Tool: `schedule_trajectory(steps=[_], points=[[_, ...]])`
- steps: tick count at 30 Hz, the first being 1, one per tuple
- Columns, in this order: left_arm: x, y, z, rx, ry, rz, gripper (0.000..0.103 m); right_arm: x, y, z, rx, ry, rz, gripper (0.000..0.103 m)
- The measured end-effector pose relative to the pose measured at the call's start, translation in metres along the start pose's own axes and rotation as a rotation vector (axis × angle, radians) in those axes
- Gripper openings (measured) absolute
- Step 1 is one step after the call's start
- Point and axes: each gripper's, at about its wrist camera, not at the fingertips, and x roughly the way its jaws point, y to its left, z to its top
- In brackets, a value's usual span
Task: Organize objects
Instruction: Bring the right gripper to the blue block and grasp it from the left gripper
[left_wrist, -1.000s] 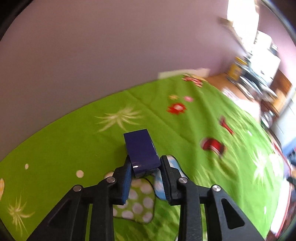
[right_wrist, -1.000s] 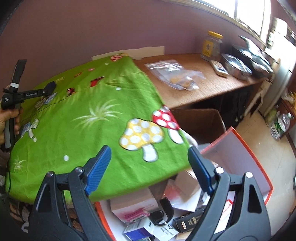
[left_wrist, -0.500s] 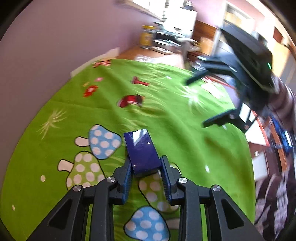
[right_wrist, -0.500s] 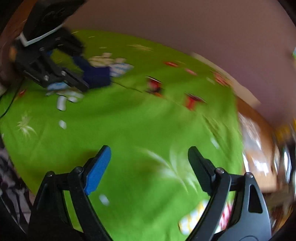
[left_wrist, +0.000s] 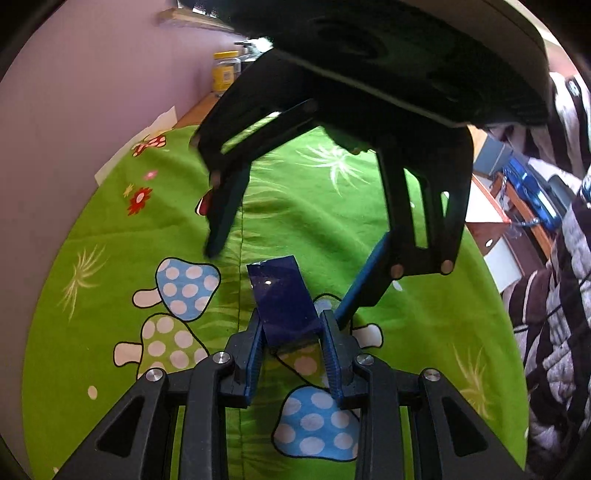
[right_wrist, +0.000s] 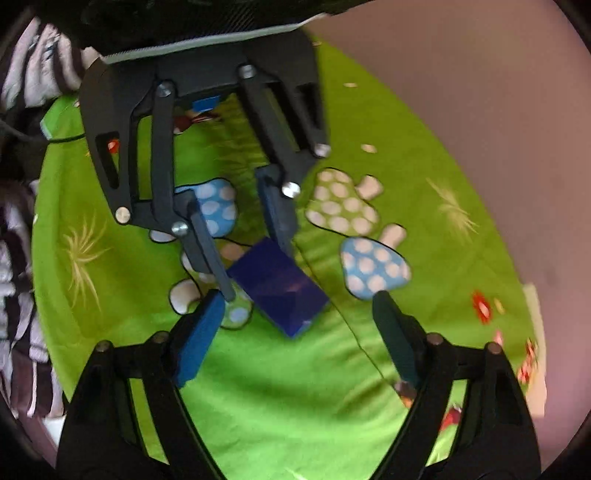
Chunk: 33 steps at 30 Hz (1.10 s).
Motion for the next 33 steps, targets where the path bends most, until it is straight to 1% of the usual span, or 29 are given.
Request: schedule_trajectory(steps=[1, 2, 5, 7, 8, 10, 12, 15, 19, 30, 33], points=[[0.000, 0.000, -0.001, 0.005, -0.002, 0.001, 0.031, 0.000, 0.002, 0.001, -0.008, -0.003, 0.041, 0.064], [-0.001, 0.000, -0.001, 0.009, -0.002, 0.000, 0.031, 0.000, 0.004, 0.001, -0.021, 0.000, 0.043, 0.061], [-0.002, -0.001, -0.002, 0.014, -0.004, 0.002, 0.030, 0.000, 0.008, -0.001, -0.016, -0.002, 0.055, 0.059], [-0.004, -0.003, -0.001, 0.022, -0.004, 0.016, 0.029, -0.002, 0.013, -0.006, -0.003, 0.000, 0.057, 0.053], [-0.004, -0.004, 0.000, 0.026, -0.003, 0.024, 0.029, -0.004, 0.017, -0.008, -0.004, 0.004, 0.054, 0.047], [-0.004, -0.011, 0.003, 0.033, -0.004, 0.015, 0.029, -0.008, 0.030, -0.013, -0.019, 0.014, 0.033, 0.046], [-0.001, -0.022, 0.007, 0.059, 0.005, 0.032, 0.029, -0.011, 0.043, -0.019, -0.028, 0.026, 0.012, 0.046], [-0.001, -0.035, 0.013, 0.068, 0.001, 0.044, 0.029, -0.018, 0.058, -0.030, -0.011, 0.023, 0.002, 0.045], [0.007, -0.055, 0.022, 0.091, 0.010, 0.045, 0.029, -0.024, 0.083, -0.047, -0.003, 0.041, -0.013, 0.045], [0.017, -0.105, 0.063, 0.157, -0.014, 0.022, 0.029, -0.065, 0.142, -0.099, 0.060, 0.074, -0.057, 0.046], [0.020, -0.118, 0.066, 0.168, -0.024, 0.006, 0.029, -0.074, 0.160, -0.113, 0.070, 0.094, -0.070, 0.046]])
